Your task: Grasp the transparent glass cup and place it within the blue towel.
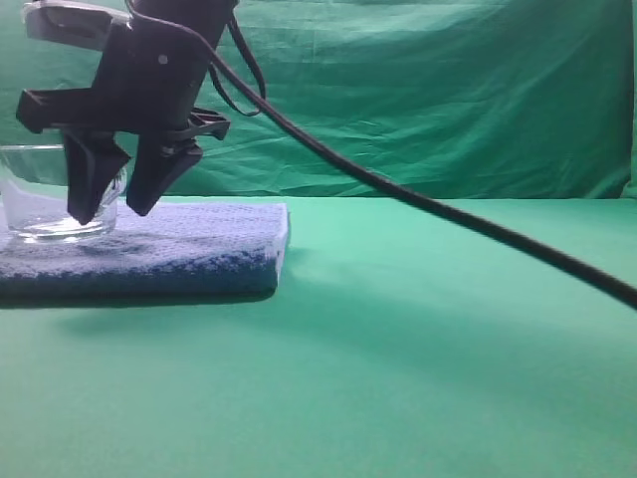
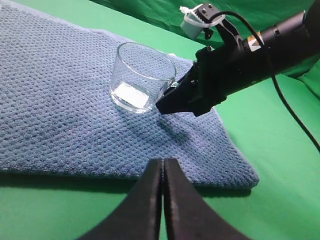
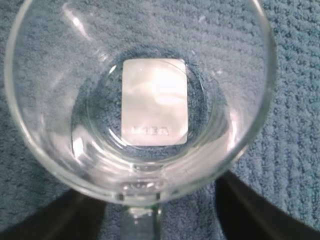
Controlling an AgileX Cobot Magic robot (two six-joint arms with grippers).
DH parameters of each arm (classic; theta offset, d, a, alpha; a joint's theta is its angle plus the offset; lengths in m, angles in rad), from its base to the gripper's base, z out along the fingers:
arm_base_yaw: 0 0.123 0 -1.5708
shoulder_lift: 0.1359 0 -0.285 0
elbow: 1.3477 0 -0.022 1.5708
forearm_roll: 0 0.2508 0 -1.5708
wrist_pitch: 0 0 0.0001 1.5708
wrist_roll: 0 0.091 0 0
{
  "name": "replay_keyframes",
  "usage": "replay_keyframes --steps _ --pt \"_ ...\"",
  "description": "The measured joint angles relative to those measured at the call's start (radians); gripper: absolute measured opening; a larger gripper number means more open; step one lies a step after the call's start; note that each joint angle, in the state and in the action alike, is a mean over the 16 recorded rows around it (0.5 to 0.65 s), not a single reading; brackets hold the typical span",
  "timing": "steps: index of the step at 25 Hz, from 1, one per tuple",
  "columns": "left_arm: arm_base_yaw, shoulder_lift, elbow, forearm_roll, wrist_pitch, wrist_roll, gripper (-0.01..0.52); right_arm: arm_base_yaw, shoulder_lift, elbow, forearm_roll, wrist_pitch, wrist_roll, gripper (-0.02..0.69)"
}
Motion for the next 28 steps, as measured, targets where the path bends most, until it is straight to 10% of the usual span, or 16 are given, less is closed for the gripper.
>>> replay_keyframes --steps 12,28 --pt "0.0 0.0 0.0 0.0 0.0 0.0 0.0 0.0 -0.312 -0.056 -0.077 0.249 0.158 0.021" --pt "0.0 0.0 0.0 0.0 0.0 0.0 0.0 0.0 -0.971 0.535 -0.104 0.06 0.155 0.0"
